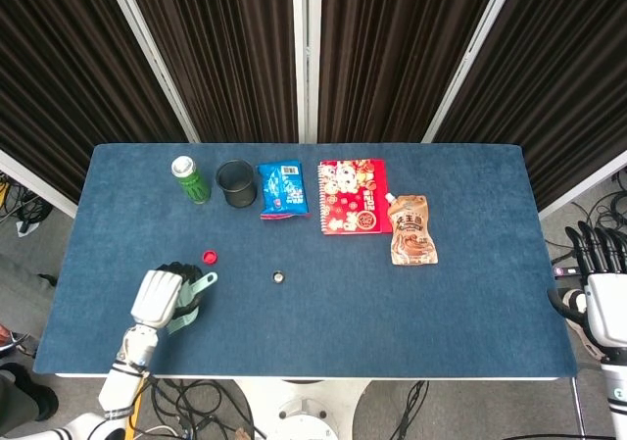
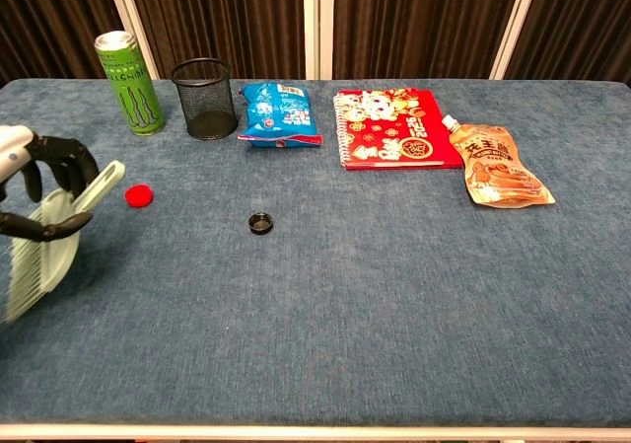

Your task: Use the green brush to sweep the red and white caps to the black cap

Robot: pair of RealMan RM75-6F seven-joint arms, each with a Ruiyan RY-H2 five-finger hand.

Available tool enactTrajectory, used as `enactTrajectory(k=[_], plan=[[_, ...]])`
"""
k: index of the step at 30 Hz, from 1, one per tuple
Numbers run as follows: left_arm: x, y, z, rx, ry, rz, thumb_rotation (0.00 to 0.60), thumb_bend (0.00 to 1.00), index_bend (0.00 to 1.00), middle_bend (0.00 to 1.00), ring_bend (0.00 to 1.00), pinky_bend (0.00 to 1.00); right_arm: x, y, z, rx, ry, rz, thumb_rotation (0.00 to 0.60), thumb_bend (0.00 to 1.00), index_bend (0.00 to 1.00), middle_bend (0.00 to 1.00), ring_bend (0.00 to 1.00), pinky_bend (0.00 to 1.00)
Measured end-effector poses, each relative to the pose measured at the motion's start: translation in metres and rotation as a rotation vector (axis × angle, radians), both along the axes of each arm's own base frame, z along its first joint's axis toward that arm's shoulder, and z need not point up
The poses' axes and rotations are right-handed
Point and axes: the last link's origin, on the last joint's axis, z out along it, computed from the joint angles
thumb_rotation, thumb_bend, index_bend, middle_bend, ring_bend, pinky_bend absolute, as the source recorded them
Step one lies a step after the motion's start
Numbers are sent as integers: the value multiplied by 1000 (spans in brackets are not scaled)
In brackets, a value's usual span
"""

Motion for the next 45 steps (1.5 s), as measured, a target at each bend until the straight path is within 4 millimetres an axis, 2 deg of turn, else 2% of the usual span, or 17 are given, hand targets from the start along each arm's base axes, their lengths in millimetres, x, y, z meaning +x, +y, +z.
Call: enactTrajectory(k=[13,21,27,30,35,40,45], plan=[[29,49,-25,12,-115,78,600,469,501,608,460,547,-3,5,3,-14,-12,-3,600,119,0,40,0,0],[42,79,-39,48,-115,65,600,473,501,608,460,547,-6,8,5,-22,-20,-10,600,119,0,41,0,0],[62,98,-47,46,-147,20,600,472,501,608,459,547,-4,8,5,-24,-19,-3,600,118,0,42,0,0],[67,100,-44,31,-174,-16,600,473,501,605,458,542,-4,8,6,-29,-17,-2,600,119,0,42,0,0],[68,101,-26,-44,-259,-70,600,481,501,597,457,530,-4,7,4,-22,-18,-3,600,120,0,42,0,0],[57,107,-6,-129,-313,-102,600,483,501,594,456,516,-2,8,4,-21,-16,3,600,120,0,42,0,0],[40,120,5,-186,-325,-98,585,484,514,594,456,507,2,9,4,-26,-10,7,600,120,0,43,0,0]])
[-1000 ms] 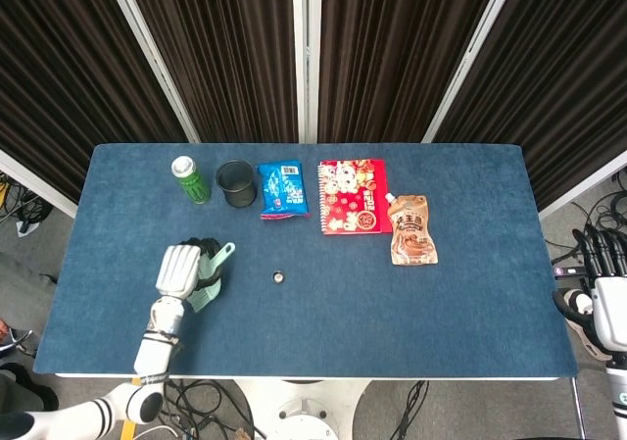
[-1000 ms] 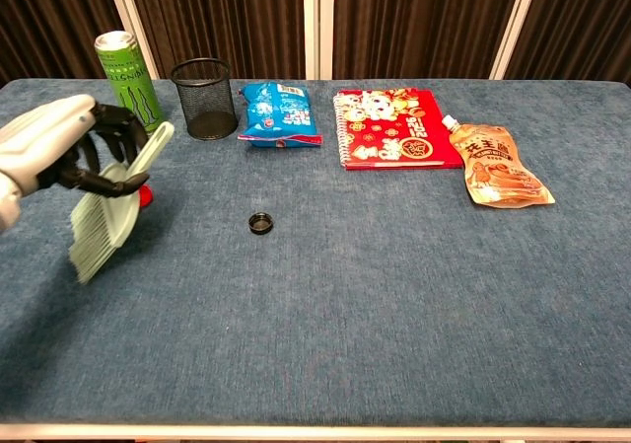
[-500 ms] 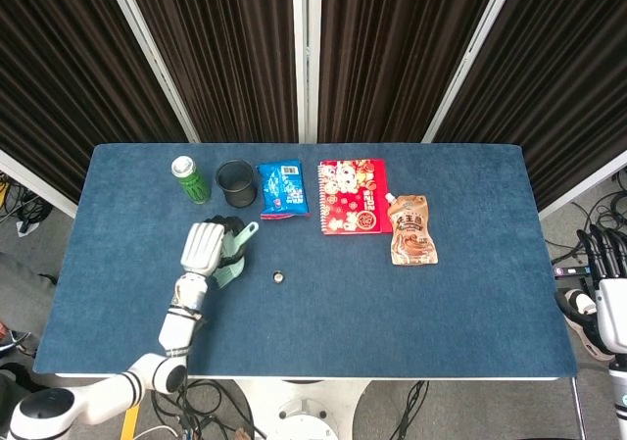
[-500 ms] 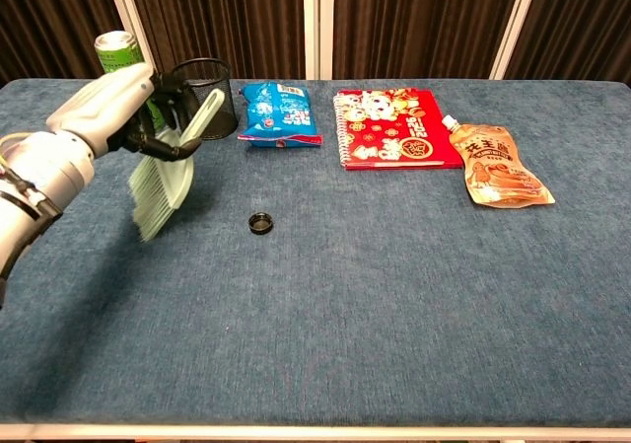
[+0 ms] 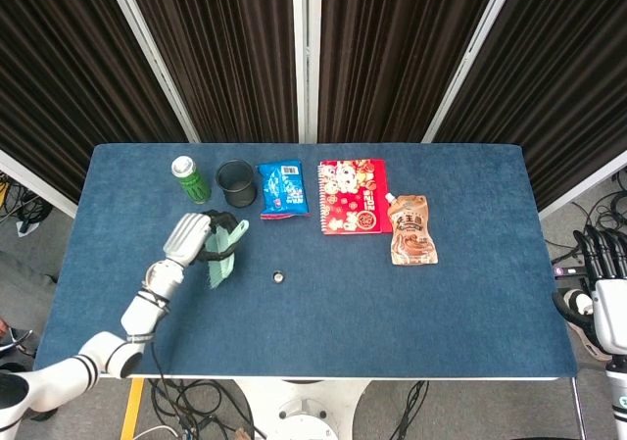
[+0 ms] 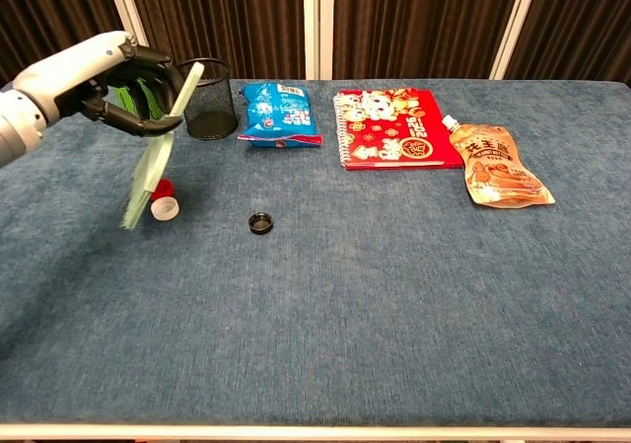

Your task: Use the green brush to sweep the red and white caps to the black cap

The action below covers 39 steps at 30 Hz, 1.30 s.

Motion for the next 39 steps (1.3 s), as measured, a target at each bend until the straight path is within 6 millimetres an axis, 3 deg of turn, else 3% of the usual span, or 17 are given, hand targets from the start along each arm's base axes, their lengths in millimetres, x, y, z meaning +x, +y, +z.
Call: enactTrajectory(k=[8,15,28,39], plan=[[-27,26,8,-40,61,-15,572,482,537,610,456,484,4,3,-2,-4,9,-6,600,120,0,44,0,0],[-29,33,-7,-104,43,-46,599,483,543,618,456,480,7,6,-2,-13,17,-15,600,120,0,45,0,0],[33,16,-54,-270,-53,-267,600,479,543,619,456,478,7,10,1,-28,21,-28,600,122,0,46,0,0],[60,13,-66,-262,-109,-273,600,477,543,619,456,478,1,12,6,-38,10,-36,600,122,0,47,0,0]])
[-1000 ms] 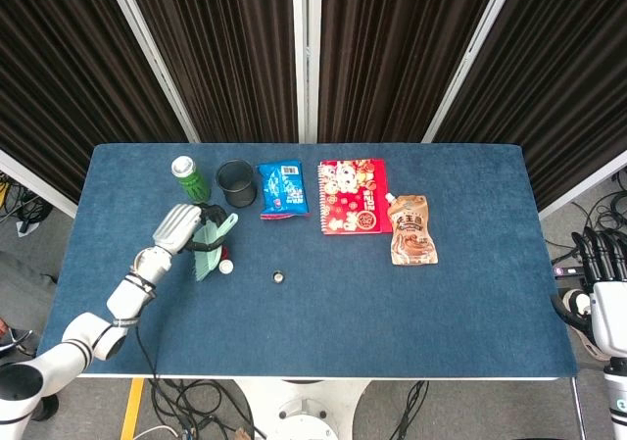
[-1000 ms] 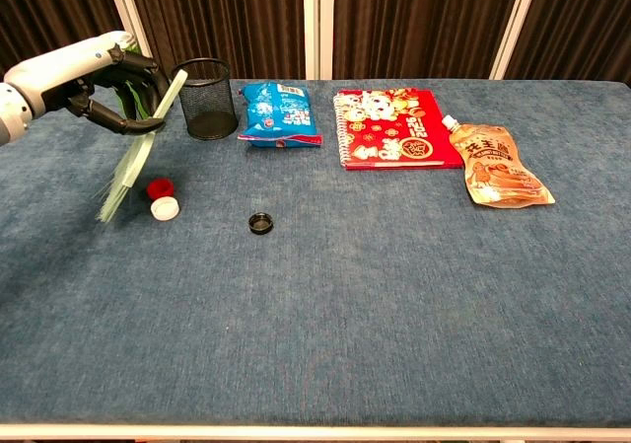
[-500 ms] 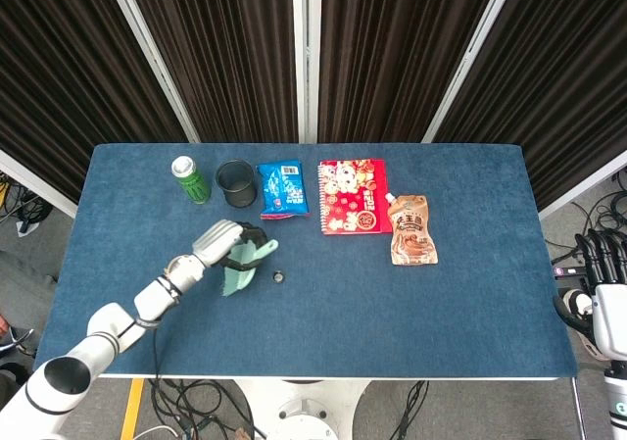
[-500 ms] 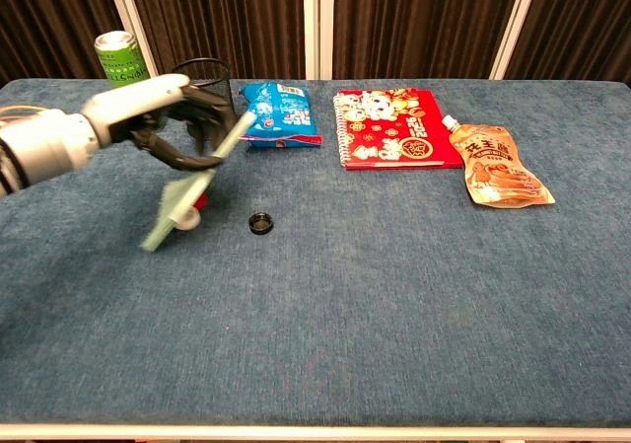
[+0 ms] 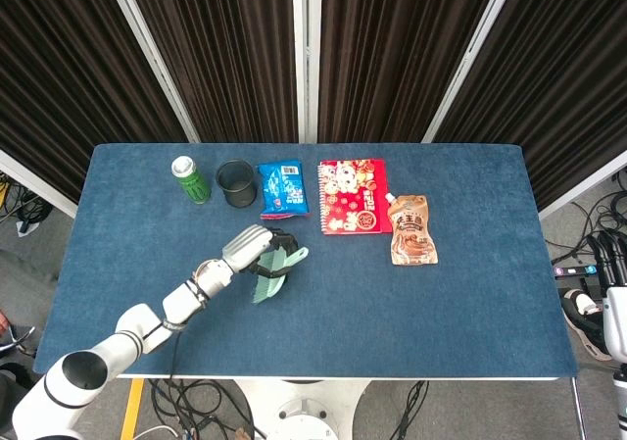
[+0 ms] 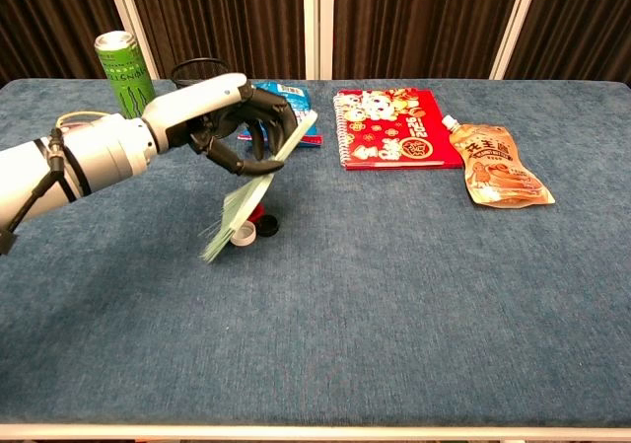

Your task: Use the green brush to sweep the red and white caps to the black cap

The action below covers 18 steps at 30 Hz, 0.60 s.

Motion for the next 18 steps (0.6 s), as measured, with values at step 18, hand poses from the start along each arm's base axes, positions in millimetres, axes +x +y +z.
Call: enactTrajectory(k=[18], plan=[[-75,-3,72,358,473,11,600,474,544,610,456,465,1,-12,-7,40,-9,43,600,123,0,50,0,0]])
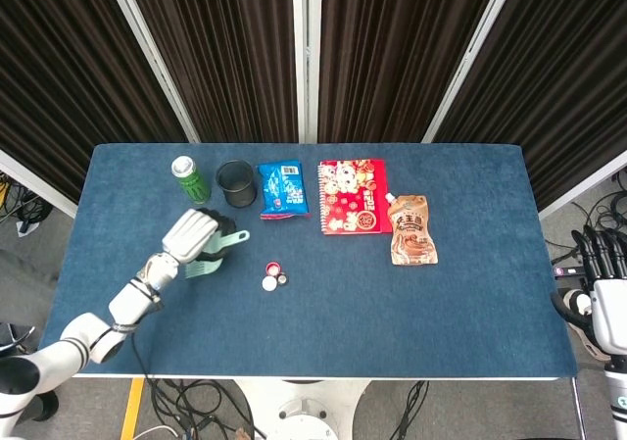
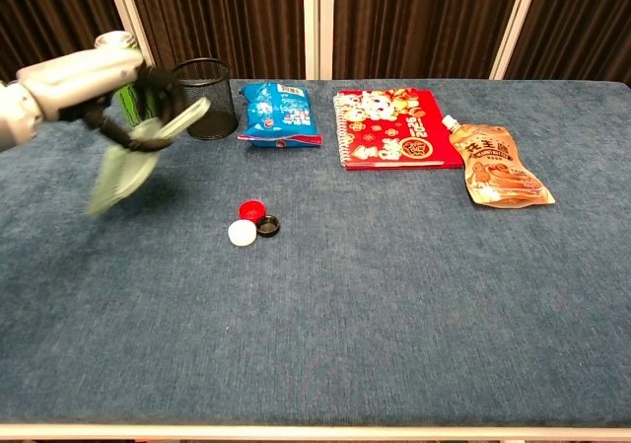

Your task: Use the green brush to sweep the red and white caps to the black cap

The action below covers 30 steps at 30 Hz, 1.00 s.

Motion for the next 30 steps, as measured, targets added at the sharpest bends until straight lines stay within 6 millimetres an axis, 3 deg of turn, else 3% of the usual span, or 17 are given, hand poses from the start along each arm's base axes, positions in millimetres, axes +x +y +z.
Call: enactTrajectory(k=[5,8,10,13,17,21,24,30], plan=[[-11,-17,-7,11,199,22,600,455,520,584,455,465,-3,4,2,-9,2,-19,600,123,0,50,0,0],[-15,-22,-16,-15,251,69,600,333,365,467,374,454,-4,6,2,-14,0,-30,600,123,0,50,0,0],[-15,-22,-21,-26,256,99,600,260,237,335,261,393,-6,8,3,-16,-1,-39,600,123,0,50,0,0],[-11,-24,-23,-38,222,138,600,214,153,229,172,297,-9,8,4,-15,-2,-56,600,123,0,48,0,0],[-10,-27,-14,-46,127,194,600,204,144,217,164,285,-12,7,5,-5,-5,-65,600,126,0,47,0,0],[-25,-31,20,5,14,281,600,198,148,217,164,286,-16,4,6,9,-16,-66,600,155,0,50,0,0],[-52,-37,60,113,-27,360,600,197,177,219,164,284,-19,0,8,26,-24,-59,600,164,0,58,0,0],[-106,-76,119,365,7,508,600,196,182,220,164,275,-20,-4,7,70,-61,-43,600,165,0,60,0,0]])
